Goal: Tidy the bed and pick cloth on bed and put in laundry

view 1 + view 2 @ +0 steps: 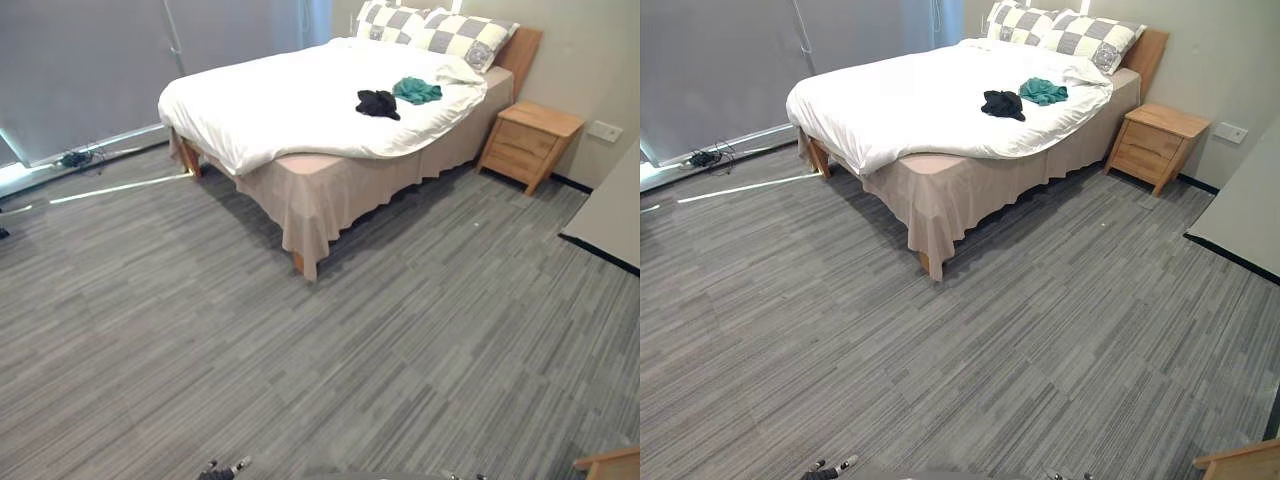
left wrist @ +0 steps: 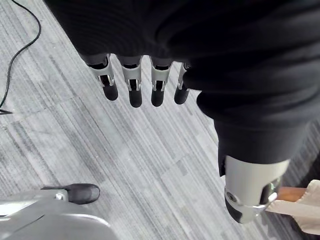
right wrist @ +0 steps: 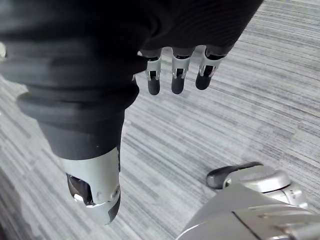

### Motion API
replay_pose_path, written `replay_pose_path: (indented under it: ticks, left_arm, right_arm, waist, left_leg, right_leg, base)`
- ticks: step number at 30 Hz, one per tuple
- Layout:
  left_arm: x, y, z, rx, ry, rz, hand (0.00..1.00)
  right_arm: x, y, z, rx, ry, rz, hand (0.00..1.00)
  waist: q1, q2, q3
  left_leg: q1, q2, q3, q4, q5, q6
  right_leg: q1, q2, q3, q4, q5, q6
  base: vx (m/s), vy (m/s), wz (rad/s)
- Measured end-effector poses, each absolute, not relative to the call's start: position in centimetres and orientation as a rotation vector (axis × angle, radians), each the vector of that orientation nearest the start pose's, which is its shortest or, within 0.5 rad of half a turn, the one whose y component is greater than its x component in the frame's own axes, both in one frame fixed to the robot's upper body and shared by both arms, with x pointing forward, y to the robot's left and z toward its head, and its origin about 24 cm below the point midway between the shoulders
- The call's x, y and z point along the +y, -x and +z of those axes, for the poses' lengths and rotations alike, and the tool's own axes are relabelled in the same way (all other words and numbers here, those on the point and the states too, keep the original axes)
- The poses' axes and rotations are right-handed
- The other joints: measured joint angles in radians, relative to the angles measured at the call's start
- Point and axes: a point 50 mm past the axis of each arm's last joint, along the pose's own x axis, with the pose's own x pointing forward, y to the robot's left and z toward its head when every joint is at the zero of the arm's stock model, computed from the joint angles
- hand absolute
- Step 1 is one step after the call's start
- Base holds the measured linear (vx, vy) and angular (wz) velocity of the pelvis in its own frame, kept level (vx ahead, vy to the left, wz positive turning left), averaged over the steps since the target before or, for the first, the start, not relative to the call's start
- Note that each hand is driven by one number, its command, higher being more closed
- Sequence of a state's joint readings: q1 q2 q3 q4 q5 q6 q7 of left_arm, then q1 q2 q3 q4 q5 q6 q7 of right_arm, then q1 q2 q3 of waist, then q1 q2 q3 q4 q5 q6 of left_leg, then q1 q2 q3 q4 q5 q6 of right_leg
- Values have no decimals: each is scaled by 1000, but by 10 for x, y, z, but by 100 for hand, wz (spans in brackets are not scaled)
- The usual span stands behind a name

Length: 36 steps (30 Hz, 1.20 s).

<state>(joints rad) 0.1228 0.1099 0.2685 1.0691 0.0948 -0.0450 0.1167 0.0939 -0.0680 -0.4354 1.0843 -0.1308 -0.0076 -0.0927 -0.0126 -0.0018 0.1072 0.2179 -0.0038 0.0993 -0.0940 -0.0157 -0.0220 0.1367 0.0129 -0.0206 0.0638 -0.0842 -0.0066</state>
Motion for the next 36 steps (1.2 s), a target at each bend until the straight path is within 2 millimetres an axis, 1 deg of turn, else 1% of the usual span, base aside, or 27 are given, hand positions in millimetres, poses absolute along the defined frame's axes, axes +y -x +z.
replay_pose_path:
  ticks: [1, 4, 7, 10, 14, 20, 26, 33, 35, 36]
  left_arm:
    - [232, -73, -159, 1125, -109, 381, 0]
    - [228, -78, -159, 1113, -101, 377, 0]
    - [221, -77, -161, 1117, -90, 382, 0]
    - [214, -76, -162, 1121, -74, 374, 0]
    - [214, -75, -162, 1124, -77, 374, 0]
    - [214, -71, -163, 1133, -85, 370, 0]
    - [211, -69, -164, 1142, -108, 340, 0]
    - [211, -69, -164, 1142, -126, 323, 0]
    - [211, -70, -163, 1139, -129, 320, 0]
    - [211, -71, -163, 1137, -130, 319, 0]
  right_arm:
    - [-231, -74, -161, 1144, 3, -462, 0]
    - [-230, -81, -160, 1125, 18, -446, 0]
    - [-229, -82, -160, 1127, 30, -434, 0]
    - [-227, -81, -160, 1132, 29, -428, 0]
    - [-221, -77, -162, 1144, 20, -415, 0]
    - [-221, -65, -164, 1172, 34, -410, 0]
    - [-220, -63, -165, 1178, 47, -411, 0]
    - [-220, -64, -165, 1178, 50, -404, 0]
    - [-219, -68, -164, 1170, 51, -400, 0]
    - [-219, -74, -163, 1156, 51, -396, 0]
  waist:
    - [0, -1, 0]
    - [-1, 8, 7]
    - [0, 16, 15]
    - [-1, 13, 24]
    - [-1, 10, 25]
    - [-1, 10, 25]
    - [-1, 8, 23]
    - [-1, 6, 22]
    - [0, 6, 20]
    - [1, 6, 21]
  left_leg:
    - [4, 0, 0, 0, 0, 0]
    - [11, 2, 0, 0, 0, 0]
    - [16, 5, 0, 0, 0, -1]
    - [16, 7, 0, 0, -1, -1]
    - [9, 8, 13, -1, -1, -1]
    - [2, 12, 28, -7, -6, -5]
    - [1, 16, 35, -7, -6, -4]
    - [-7, 20, 42, -4, -3, 1]
    - [-32, 23, 54, -4, -3, 0]
    - [-48, 24, 68, -2, -3, 0]
  right_leg:
    - [4, 0, 0, 0, 0, 0]
    - [12, 1, -2, 0, 0, 0]
    - [17, 3, -3, 0, 0, 0]
    - [17, 4, -2, 0, 0, 0]
    - [16, 4, -1, -1, 0, 0]
    - [14, 7, 1, -32, 13, 11]
    - [16, 10, 0, -39, 14, 10]
    - [8, 16, 2, -48, 21, 0]
    - [-31, 20, 13, -25, 15, -2]
    - [-68, 21, 25, 8, 4, 0]
  base:
    - [44, -12, 2]
    - [37, -30, 3]
    - [-15, -41, 1]
    - [-67, -40, 0]
    - [-118, -32, -1]
    - [-102, -25, -4]
    - [10, -14, -3]
    - [53, -26, -2]
    - [-3, -33, -19]
    - [15, -39, -32]
